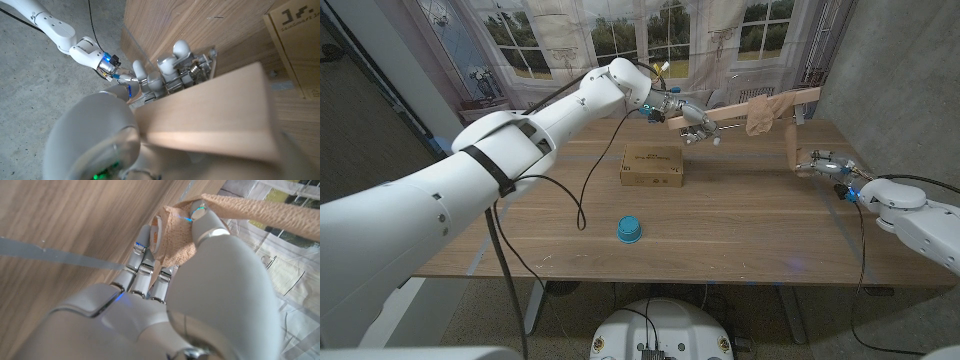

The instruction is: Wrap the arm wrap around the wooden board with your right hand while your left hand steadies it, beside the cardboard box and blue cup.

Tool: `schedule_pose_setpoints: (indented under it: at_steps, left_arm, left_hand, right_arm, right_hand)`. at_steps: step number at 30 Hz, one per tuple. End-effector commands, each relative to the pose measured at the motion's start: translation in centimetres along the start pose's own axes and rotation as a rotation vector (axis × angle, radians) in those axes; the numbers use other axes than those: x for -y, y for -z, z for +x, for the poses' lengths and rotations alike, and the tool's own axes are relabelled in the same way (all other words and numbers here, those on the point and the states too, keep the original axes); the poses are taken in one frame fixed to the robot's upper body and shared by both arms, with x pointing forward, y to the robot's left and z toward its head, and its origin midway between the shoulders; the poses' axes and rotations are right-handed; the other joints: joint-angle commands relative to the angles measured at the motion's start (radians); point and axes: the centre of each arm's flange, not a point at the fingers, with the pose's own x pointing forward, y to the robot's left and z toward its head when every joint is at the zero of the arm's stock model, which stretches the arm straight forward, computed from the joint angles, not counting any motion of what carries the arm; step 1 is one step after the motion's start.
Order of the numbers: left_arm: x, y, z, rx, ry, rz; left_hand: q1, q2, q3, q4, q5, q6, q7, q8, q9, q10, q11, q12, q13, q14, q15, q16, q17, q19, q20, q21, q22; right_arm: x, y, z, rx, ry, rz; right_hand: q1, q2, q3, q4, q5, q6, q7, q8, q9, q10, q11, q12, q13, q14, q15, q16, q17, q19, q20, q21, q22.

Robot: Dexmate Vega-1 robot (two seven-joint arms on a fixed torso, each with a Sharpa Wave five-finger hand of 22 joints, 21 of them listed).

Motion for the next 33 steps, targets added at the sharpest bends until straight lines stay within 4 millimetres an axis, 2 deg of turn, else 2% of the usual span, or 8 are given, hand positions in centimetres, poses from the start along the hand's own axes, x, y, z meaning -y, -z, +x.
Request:
schedule_pose_setpoints:
  at_steps: [1,8,17,24,33]
  left_arm:
    - [-0.3,0.4,0.2,-0.021,-0.013,-0.004]
    - [-0.4,0.5,0.2,-0.039,-0.021,0.0]
    - [-0.5,0.6,0.1,-0.056,-0.035,0.008]
    - [-0.3,0.6,-0.1,-0.061,-0.036,0.012]
    - [0.0,0.3,-0.3,-0.069,-0.045,0.017]
  left_hand:
    - [0.014,0.009,-0.001,-0.001,0.0,0.008,0.003,0.0,0.002,0.016,-0.008,0.047,0.004,0.074,-0.071,-0.002,-0.005,0.001,-0.085,0.004,0.002]
    - [0.015,0.008,-0.001,-0.001,0.0,0.007,0.001,0.001,0.004,0.015,-0.007,0.047,0.004,0.078,-0.072,0.001,-0.001,0.0,-0.086,0.004,0.002]
    - [0.015,0.009,0.0,-0.001,0.0,0.009,0.001,0.0,0.002,0.015,-0.007,0.047,0.004,0.076,-0.073,0.004,0.004,0.001,-0.085,0.005,0.003]
    - [0.016,0.009,0.0,-0.002,0.0,0.008,0.002,-0.001,0.002,0.015,-0.006,0.046,0.004,0.077,-0.073,0.005,0.004,0.001,-0.086,0.005,0.003]
    - [0.017,0.01,0.0,-0.002,0.0,0.007,0.003,-0.001,0.004,0.015,-0.008,0.046,0.004,0.078,-0.073,0.005,0.004,0.001,-0.086,0.005,0.005]
  right_arm:
    - [-1.8,-0.4,-2.7,0.001,-0.033,-0.084]
    - [-2.5,-1.4,-5.1,0.001,-0.019,-0.152]
    - [-4.1,-4.2,-8.0,-0.048,0.035,-0.332]
    - [-4.7,-5.4,-9.4,-0.012,0.077,-0.369]
    - [-5.3,-7.2,-12.6,0.099,0.178,-0.409]
  right_hand:
    - [0.176,0.171,0.061,0.067,0.005,0.244,0.095,0.001,0.005,0.228,0.042,0.007,0.001,0.401,-0.258,0.007,0.004,0.001,-0.048,0.004,0.003]
    - [0.177,0.17,0.061,0.068,0.005,0.245,0.094,-0.001,0.005,0.227,0.041,0.005,0.002,0.4,-0.258,0.006,0.005,0.001,-0.048,0.005,0.003]
    - [0.177,0.17,0.061,0.068,0.005,0.246,0.097,-0.004,0.005,0.228,0.04,0.004,0.003,0.4,-0.258,0.004,0.006,0.0,-0.047,0.005,0.003]
    - [0.177,0.17,0.061,0.068,0.005,0.246,0.095,-0.007,0.006,0.229,0.039,0.003,0.004,0.402,-0.258,0.003,0.007,0.0,-0.048,0.004,0.002]
    - [0.177,0.169,0.061,0.068,0.005,0.248,0.094,-0.01,0.006,0.231,0.04,0.001,0.004,0.404,-0.258,0.001,0.007,-0.001,-0.047,0.004,0.002]
